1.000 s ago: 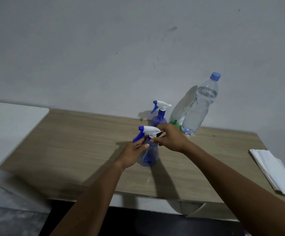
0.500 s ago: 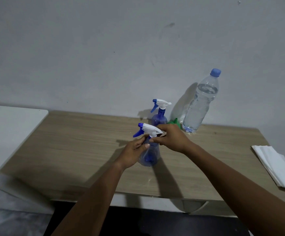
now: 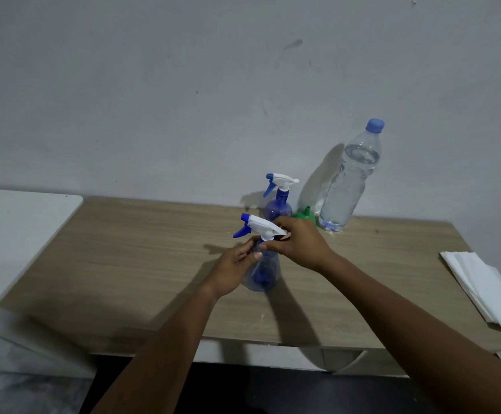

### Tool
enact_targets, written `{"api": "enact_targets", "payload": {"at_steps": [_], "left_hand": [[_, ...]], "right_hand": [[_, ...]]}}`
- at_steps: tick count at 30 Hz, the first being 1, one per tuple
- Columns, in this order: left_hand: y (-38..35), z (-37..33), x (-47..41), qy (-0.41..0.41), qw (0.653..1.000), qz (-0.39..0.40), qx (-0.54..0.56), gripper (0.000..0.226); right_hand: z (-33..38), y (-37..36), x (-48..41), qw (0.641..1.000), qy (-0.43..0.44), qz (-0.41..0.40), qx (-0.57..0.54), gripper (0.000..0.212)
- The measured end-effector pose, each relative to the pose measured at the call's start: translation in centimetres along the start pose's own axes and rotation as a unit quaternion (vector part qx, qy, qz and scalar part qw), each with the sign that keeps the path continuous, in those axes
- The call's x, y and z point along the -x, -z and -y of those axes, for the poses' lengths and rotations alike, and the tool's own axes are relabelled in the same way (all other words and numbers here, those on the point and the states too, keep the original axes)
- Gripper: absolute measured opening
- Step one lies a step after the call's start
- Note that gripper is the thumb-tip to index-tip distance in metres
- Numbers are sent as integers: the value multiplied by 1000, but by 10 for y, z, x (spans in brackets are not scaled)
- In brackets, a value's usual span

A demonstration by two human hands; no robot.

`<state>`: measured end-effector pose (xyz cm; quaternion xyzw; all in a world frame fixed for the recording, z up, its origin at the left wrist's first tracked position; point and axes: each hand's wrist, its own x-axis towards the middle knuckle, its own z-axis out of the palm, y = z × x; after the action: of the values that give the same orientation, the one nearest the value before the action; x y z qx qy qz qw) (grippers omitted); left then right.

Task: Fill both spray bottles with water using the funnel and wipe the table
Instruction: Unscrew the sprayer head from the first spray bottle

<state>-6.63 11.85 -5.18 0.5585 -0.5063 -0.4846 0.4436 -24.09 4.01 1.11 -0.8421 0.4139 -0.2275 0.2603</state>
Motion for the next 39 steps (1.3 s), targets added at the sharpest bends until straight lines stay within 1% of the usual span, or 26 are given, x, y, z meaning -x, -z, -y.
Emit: {"api": "enact_targets", "payload": {"at_steps": [4,8,10,13,17,20,24,27,29,31,34,36,39], "left_hand": [[0,0,-2,-3,1000,2,4,42],[0,4,-3,-11,1000,7,10,44],[0,5,-3,-13,1000,8,12,45],[0,2,-2,-9,1000,15,10,43],[1,3,-2,-9,1000,14,7,43],[1,4,-2,-9,1000,13,15,47],[-2,0,0,-17,1000,1,22,42],[-1,2,-1,-14,1000,7,22,40],[-1,0,-1,-12,1000,8,20,40],[-1,1,-1,-13,1000,9,14,41],[-1,1,-1,-14,1000,9,5,41],[0,4,-2,-15,1000,11,3,42],[-1,2,-1,-12,1000,4,12,43]], "right_hand": [[-6,0,2,1000,-5,20,-22,33],[-13,-1,6,997,-24,39,-66,22],[-14,-1,7,997,-22,39,-66,20],[-8,2,7,999,-2,29,-41,26],[0,1,4,1000,0,-2,-16,36],[-1,-1,0,1000,-3,-10,-3,32],[-11,0,1,999,-16,32,-41,26],[-16,0,3,998,-15,41,-53,20],[-15,0,5,998,-9,44,-51,21],[-12,1,6,998,-4,38,-46,27],[-5,0,6,999,-4,9,-40,33],[-3,-1,3,1000,6,-13,-11,37],[-4,-2,2,1000,6,-21,3,33]]}}
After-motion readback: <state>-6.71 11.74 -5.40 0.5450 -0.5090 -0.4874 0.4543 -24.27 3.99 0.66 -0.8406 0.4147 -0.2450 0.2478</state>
